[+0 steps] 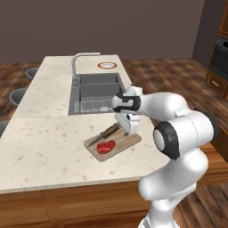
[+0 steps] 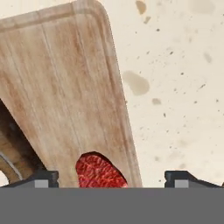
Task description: Pick up the knife from the drawer and place it on the cutting board. Then place the meat from the plate to the cutting board.
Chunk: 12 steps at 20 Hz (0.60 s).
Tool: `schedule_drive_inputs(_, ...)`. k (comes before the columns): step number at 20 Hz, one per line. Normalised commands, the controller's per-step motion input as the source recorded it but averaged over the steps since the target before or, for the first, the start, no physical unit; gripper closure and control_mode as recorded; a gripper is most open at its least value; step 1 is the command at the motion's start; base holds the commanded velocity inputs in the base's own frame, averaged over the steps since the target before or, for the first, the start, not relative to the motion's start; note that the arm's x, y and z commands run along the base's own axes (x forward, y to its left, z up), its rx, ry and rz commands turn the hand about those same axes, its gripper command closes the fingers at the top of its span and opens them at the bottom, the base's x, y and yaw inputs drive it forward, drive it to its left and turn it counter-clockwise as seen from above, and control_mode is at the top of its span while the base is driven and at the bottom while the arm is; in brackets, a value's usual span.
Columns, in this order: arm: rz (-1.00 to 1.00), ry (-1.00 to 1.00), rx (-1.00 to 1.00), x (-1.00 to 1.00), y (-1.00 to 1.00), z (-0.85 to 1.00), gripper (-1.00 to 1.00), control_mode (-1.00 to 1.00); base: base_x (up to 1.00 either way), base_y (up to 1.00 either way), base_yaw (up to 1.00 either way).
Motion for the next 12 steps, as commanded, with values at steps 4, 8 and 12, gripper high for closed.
schedule_drive_inputs(4,-0.09,-0.05,0.08,-0.93,-0.1,1.0,-1.0,-1.0,0.0,0.0,0.0)
schedule_drive_inputs(8,-0.09,-0.07,0.08,-1.0,-0.08,1.0,-1.0,-1.0,0.0,0.0,0.0)
schedule_drive_inputs(12,-0.11,-0.11,0.09,-1.0,-0.21,1.0,-1.0,-1.0,0.0,0.0,0.0)
